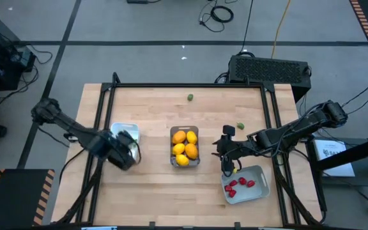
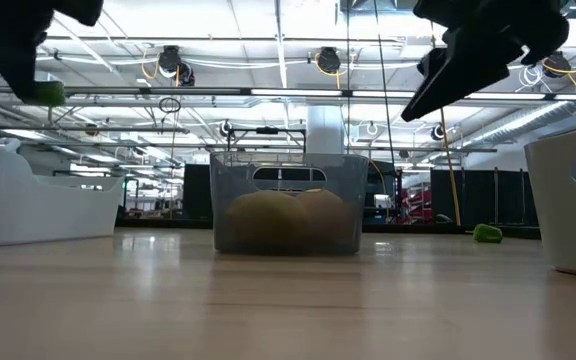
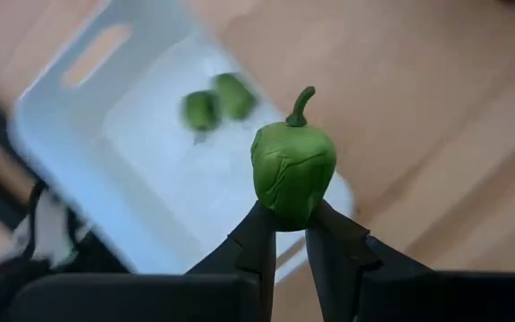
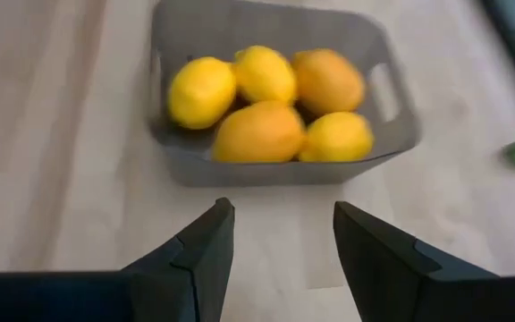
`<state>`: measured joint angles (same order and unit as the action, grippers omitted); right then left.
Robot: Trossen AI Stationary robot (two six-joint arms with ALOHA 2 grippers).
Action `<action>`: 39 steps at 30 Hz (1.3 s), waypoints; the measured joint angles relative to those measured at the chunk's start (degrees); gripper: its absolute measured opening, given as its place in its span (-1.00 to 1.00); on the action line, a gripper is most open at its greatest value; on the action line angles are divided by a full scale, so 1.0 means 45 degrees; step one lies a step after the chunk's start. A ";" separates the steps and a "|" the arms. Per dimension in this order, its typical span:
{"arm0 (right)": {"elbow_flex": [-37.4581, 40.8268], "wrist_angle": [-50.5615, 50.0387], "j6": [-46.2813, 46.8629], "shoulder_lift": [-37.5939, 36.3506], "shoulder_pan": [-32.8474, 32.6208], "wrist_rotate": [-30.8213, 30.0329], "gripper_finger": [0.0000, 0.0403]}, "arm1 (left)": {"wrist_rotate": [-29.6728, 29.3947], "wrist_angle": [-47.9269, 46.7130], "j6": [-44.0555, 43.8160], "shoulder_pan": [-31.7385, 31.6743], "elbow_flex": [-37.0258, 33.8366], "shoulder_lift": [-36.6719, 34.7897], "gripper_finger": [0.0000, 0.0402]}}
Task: Sort produce into baskets
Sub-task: Put the green chili pepper into the white bin
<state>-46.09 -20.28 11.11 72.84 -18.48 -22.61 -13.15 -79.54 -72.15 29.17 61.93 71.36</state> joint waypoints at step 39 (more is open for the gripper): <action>-0.0015 -0.6512 0.1122 -0.0039 0.7713 0.3437 -0.09 | 0.0017 0.7948 1.4930 -0.8056 -0.0185 0.0041 0.00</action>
<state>-46.15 -49.58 16.16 72.66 16.23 -7.14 -13.08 -43.78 -4.96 -7.09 61.10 71.55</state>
